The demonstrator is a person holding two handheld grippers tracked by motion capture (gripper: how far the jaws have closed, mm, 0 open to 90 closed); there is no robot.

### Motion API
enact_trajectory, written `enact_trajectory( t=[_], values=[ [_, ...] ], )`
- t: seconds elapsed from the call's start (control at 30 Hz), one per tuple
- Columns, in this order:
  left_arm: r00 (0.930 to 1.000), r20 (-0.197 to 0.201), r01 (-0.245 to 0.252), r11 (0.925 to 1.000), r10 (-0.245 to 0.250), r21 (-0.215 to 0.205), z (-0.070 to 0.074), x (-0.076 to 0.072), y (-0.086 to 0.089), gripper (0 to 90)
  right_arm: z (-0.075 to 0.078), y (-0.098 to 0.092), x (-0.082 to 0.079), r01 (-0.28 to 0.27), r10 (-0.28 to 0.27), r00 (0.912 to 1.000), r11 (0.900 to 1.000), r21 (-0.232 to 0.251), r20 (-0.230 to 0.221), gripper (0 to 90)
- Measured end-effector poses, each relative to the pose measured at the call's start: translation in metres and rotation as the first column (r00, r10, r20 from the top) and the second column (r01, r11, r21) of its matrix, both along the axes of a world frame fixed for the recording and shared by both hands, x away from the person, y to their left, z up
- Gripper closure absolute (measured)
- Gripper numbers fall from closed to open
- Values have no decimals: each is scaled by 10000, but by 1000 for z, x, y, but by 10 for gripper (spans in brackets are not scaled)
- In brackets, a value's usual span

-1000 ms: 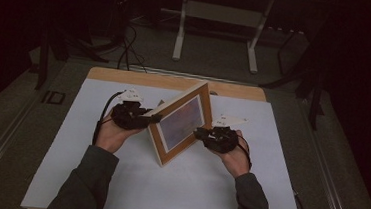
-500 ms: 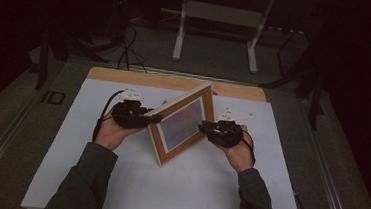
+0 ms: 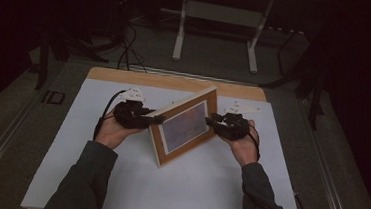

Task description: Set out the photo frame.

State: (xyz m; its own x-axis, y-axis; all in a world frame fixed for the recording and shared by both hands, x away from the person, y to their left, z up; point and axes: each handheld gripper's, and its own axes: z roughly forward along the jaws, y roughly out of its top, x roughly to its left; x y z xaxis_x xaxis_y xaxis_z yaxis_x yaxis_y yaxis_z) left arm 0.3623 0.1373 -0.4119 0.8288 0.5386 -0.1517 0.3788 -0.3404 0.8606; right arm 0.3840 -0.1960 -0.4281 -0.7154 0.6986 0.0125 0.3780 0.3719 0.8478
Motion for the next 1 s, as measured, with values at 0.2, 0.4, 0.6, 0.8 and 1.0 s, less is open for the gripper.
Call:
enact_trajectory(
  t=[0.2,0.4,0.6,0.8,1.0],
  values=[
    [9998,-9,194,9998,-194,-69,0,1,0,720,4,-7,6,399,-397,9990,9992,-89,217,623],
    [9993,-25,360,9993,-360,-81,0,3,0,720,9,-12,13,786,-780,9964,9967,-177,323,580],
    [9961,-1,878,9959,-878,-222,0,2,-4,721,11,-17,18,1069,-1066,9938,9942,-87,308,542],
    [9990,-206,379,9988,-386,-326,-2,2,-3,599,10,-20,19,1253,-1251,9913,9921,-8,419,484],
    [9994,-254,-260,9979,245,-597,-13,-11,3,529,6,-22,23,1198,-1196,9923,9928,-39,309,403]
  ],
)
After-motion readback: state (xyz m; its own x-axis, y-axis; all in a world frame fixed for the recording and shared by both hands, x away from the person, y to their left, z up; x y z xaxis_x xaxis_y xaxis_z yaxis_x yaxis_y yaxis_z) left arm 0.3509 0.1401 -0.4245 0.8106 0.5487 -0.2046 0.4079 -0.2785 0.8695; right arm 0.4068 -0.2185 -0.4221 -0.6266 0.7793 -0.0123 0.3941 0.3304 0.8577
